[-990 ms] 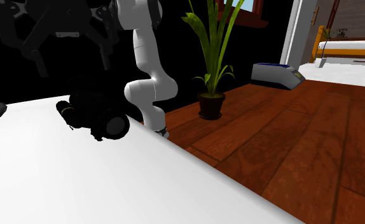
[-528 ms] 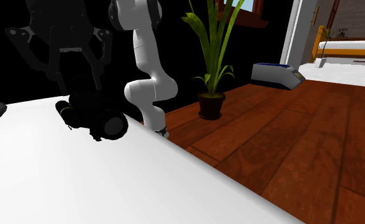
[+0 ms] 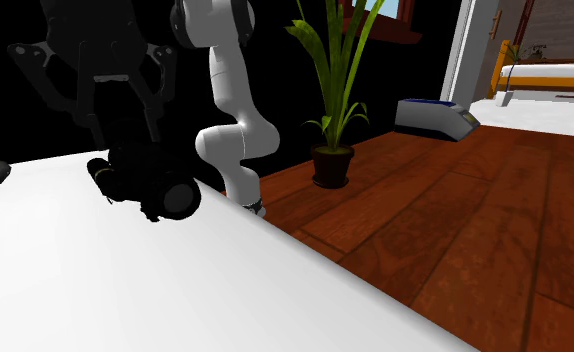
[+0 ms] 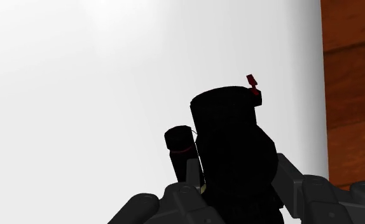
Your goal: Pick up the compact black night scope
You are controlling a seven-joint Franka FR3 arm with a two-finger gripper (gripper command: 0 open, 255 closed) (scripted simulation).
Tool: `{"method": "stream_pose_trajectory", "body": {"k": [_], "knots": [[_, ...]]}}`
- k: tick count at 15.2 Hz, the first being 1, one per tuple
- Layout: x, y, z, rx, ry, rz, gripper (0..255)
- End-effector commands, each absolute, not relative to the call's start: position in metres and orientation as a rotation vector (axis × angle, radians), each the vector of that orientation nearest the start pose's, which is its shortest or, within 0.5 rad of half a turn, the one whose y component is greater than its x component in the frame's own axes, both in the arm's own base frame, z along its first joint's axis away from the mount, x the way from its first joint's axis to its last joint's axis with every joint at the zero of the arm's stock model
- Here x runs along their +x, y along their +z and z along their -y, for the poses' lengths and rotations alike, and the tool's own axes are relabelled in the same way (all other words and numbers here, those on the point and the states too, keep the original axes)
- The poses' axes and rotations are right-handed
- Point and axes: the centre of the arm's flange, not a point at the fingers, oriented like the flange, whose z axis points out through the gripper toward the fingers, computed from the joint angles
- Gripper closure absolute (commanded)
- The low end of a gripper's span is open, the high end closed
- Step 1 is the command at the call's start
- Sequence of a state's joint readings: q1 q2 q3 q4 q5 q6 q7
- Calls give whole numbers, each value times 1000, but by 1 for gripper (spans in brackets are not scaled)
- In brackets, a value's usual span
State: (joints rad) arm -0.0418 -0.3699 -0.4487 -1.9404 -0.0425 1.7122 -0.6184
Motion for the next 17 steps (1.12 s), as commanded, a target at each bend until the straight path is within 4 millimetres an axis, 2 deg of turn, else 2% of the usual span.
{"method": "stream_pose_trajectory", "body": {"k": [1, 15, 17], "knots": [[389, 631, 250, -3080, -233, 232, 255], [389, 705, 250, -3080, -233, 232, 255], [389, 706, 250, -3080, -233, 232, 255]]}}
